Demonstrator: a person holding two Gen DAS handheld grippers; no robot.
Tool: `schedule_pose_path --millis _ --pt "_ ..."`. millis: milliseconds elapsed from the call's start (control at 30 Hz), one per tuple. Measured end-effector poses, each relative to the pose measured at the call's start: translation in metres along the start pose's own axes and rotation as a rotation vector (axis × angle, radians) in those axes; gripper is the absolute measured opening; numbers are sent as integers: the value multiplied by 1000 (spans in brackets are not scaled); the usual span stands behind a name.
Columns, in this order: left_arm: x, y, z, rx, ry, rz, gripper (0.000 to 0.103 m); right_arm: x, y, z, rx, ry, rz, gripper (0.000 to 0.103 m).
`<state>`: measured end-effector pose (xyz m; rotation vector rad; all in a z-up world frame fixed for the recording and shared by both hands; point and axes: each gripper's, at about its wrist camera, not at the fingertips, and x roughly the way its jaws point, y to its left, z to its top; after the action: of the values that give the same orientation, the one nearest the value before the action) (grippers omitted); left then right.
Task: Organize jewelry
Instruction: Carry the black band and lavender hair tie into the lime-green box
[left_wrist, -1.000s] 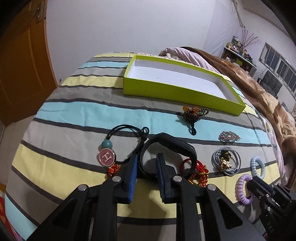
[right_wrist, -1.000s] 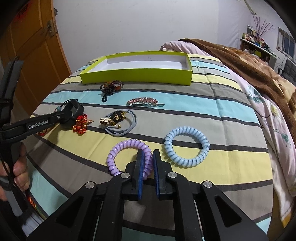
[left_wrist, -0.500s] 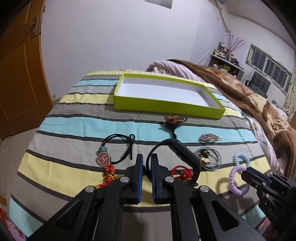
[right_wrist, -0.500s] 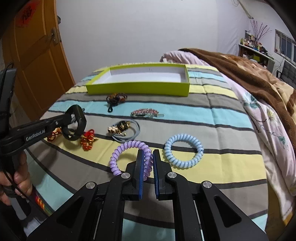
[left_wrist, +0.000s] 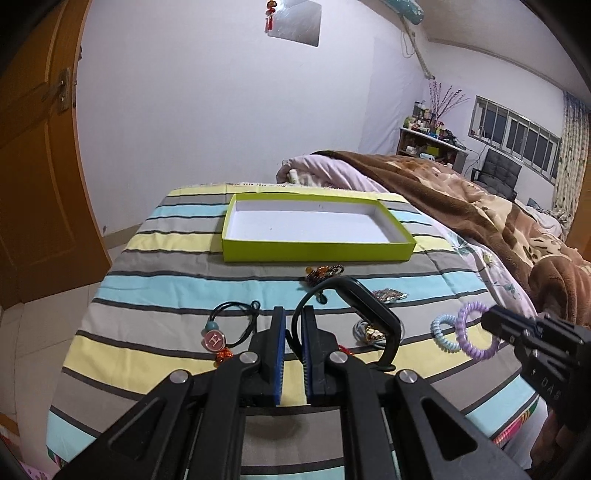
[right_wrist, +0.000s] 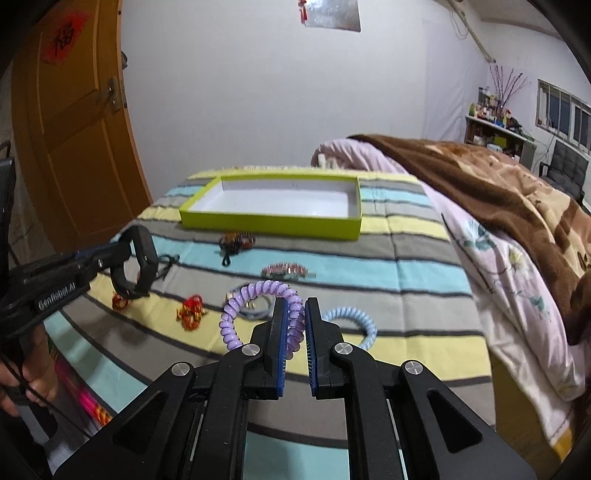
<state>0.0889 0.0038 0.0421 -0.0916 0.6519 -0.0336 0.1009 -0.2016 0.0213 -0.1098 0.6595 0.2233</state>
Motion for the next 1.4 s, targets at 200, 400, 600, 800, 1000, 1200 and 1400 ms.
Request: schedule_pose_path --millis 200,400,600,800,1000,1200,1400 --pt "2 1 4 -10 -12 3 8 -4 2 13 -17 -37 5 9" --pt "12 5 11 -11 -14 18 8 5 1 27 -24 -56 14 9" --pt "23 13 25 -12 -33 33 8 26 -6 44 -22 -60 22 9" --pt "43 19 42 -7 -35 32 8 55 -13 64 -19 -49 23 9" --pt "74 26 63 0 -25 38 8 83 -17 83 -25 -39 24 9" --pt "108 34 87 9 -5 37 8 118 -22 104 -38 -15 20 9" --pt "145 40 105 20 32 34 9 161 -37 123 -9 36 20 9"
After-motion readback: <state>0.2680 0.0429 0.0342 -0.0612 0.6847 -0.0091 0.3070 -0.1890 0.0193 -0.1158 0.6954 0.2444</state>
